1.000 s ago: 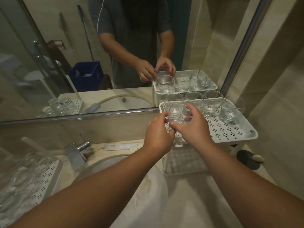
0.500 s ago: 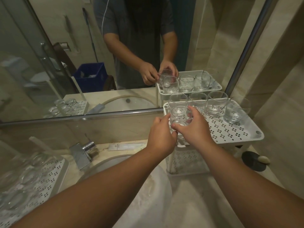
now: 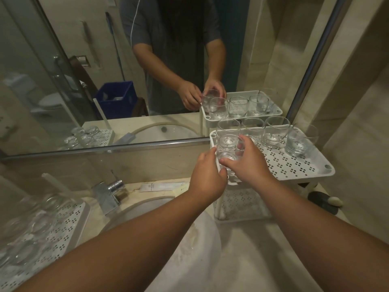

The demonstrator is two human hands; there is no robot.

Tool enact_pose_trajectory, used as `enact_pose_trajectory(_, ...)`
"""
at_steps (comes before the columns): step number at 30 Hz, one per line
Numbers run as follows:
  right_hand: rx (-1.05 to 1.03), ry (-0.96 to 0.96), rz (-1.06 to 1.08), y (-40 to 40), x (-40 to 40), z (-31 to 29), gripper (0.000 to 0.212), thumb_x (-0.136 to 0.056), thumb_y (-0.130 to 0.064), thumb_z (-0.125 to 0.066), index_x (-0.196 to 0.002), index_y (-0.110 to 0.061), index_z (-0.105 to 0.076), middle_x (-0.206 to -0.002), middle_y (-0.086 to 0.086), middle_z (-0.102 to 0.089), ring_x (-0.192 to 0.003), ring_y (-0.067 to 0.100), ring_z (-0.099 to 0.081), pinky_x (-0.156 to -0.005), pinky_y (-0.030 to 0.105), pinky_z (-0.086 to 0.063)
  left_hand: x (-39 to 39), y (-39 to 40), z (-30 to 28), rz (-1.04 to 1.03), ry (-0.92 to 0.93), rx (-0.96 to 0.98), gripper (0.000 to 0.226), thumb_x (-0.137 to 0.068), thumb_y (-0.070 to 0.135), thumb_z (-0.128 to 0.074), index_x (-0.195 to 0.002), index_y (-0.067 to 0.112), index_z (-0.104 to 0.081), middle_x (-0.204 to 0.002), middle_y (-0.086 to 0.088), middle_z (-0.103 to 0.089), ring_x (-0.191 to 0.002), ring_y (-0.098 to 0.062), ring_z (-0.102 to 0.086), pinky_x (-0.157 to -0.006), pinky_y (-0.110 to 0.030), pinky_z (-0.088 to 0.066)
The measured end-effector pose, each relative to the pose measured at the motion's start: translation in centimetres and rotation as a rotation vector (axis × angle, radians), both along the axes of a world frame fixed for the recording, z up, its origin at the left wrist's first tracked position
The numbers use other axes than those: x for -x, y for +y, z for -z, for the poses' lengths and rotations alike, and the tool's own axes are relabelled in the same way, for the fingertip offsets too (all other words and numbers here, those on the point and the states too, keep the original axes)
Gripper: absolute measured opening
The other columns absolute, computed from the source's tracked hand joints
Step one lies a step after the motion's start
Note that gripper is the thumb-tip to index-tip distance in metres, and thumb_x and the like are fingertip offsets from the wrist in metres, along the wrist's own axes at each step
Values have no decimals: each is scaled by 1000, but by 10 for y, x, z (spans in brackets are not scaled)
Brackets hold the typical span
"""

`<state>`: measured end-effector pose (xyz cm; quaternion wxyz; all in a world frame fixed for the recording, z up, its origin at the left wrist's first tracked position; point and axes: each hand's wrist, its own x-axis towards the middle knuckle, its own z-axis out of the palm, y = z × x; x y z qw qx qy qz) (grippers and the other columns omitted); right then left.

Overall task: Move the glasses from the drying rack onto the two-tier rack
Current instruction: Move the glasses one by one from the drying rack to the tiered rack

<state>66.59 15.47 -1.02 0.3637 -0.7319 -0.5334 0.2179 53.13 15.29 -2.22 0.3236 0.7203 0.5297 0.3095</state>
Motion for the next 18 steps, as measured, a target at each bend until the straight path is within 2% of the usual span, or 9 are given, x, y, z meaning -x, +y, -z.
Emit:
enact_pose_trajectory(4, 8, -30, 6, -4, 3, -4, 104, -70, -42, -87, -152, -23, -26, -147, 5, -45, -130, 22, -48, -104, 36, -40, 4, -1, -2, 20, 8, 8, 66, -92, 21, -59, -152, 27, -32, -142, -2, -46, -115, -21, -59, -97, -41, -52)
enact_pose_trajectory(6, -48, -63, 46, -9, 7, -8, 103, -70, -42, -86, -152, -23, -26, -149, 8, -38, -133, 24, -44, -103, 34, -37, 8, -1, -2, 20, 18, 23, 70, -92, 22, -60, -154, 26, -28, -145, -3, -44, -118, -22, -57, -98, -40, -51)
enact_pose_trajectory(8, -173, -125, 78, -17, 16, -16, 94, -73, -40, -84, -149, -22, -32, -147, 7, -36, -131, 24, -42, -102, 32, -37, 15, -1, -4, 14, 5, 13, 70, -91, 23, -60, -153, 29, -28, -143, -3, -44, -117, -21, -57, -95, -38, -51)
enact_pose_trajectory(11, -423, -273, -9, -26, 37, -31, 69, -79, -30, -79, -139, -18, -46, -139, 5, -43, -129, 22, -42, -107, 36, -38, 33, 1, -6, -5, -9, -19, 69, -91, 24, -61, -152, 30, -29, -144, -1, -43, -120, -21, -57, -99, -38, -49)
enact_pose_trajectory(14, -533, -302, -130, -29, 67, -44, 56, -82, -22, -75, -132, -15, -53, -133, 5, -47, -125, 21, -44, -105, 28, -36, 60, 4, -8, -35, -3, -39, 67, -91, 25, -63, -150, 32, -31, -148, -1, -41, -120, -20, -57, -100, -39, -50)
enact_pose_trajectory(18, -521, -272, -234, -26, 113, -51, 50, -84, -21, -73, -130, -15, -54, -132, 2, -48, -123, 16, -45, -100, 8, -27, 112, 6, -8, -87, 12, -73, 64, -90, 26, -65, -146, 34, -36, -145, 1, -43, -117, -17, -57, -97, -36, -50)
